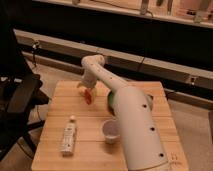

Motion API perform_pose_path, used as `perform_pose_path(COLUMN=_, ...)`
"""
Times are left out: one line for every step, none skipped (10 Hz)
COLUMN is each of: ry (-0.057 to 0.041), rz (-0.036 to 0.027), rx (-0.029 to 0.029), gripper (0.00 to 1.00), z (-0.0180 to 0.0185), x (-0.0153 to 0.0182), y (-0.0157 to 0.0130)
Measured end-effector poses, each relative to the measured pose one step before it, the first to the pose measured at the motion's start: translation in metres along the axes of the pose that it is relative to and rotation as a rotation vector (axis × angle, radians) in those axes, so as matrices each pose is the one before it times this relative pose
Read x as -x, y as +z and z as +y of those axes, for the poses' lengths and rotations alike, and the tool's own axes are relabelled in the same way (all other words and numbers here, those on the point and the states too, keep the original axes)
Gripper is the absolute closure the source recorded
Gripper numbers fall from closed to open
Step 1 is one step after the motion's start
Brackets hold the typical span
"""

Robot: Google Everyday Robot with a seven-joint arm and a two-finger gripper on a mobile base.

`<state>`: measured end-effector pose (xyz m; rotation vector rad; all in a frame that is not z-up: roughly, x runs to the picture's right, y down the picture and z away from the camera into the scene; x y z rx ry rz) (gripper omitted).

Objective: Drag the pepper across the table

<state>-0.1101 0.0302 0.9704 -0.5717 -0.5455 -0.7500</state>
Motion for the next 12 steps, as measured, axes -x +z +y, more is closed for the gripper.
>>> perform_pose_path(ry=0.00531, rz=0.03983, rx=0.01624, gripper=0.20, z=0.00209, x=-0.00137, y=0.00328)
perform_pose_path(ry=0.00269, rz=0.03395, rx=0.01410, gripper=0.20, z=0.00208, x=-0.00036, y=0.00476)
perform_pose_path(ry=-0.00074, rz=0.01569, rx=0.01840, gripper=0.20, z=0.00251, x=0.00160, y=0.00773)
perform_pose_path(ry=0.00165, rz=0.00766, rx=0.01177, gripper=0.20, z=0.00336, x=-0.00108, y=0.00450)
perform_pose_path(ry=0.00265, rz=0.00532, rx=0.00840, gripper=0.20, z=0.00268, x=-0.00061, y=0.00335)
perform_pose_path(ry=0.00424, rz=-0.00069, rx=0.00745, gripper=0.20, z=0.00299, x=-0.00054, y=0.00489)
perform_pose_path(ry=0.00581, rz=-0.01122, rx=-0.00147, gripper=0.22, z=0.00095, x=0.00097, y=0.00319)
perform_pose_path(ry=0.00136, rz=-0.00835, rx=-0.00255, gripper=0.30, z=0.00235, x=-0.00016, y=0.00067)
perform_pose_path(ry=0.00339, rz=-0.00579, rx=-0.00741, gripper=0.40, z=0.00115, x=-0.00059, y=-0.00044)
perform_pose_path(ry=-0.00082, rz=0.00168, rx=-0.00212, gripper=0.50, z=-0.00055, x=-0.00066, y=-0.00088)
perform_pose_path(ry=-0.00162, rz=0.00178, rx=-0.00050, gripper=0.60, z=-0.00093, x=0.00027, y=-0.00084)
perform_pose_path(ry=0.00057, rz=0.00023, rx=-0.00004, gripper=0.68, z=0.00031, x=-0.00038, y=-0.00144)
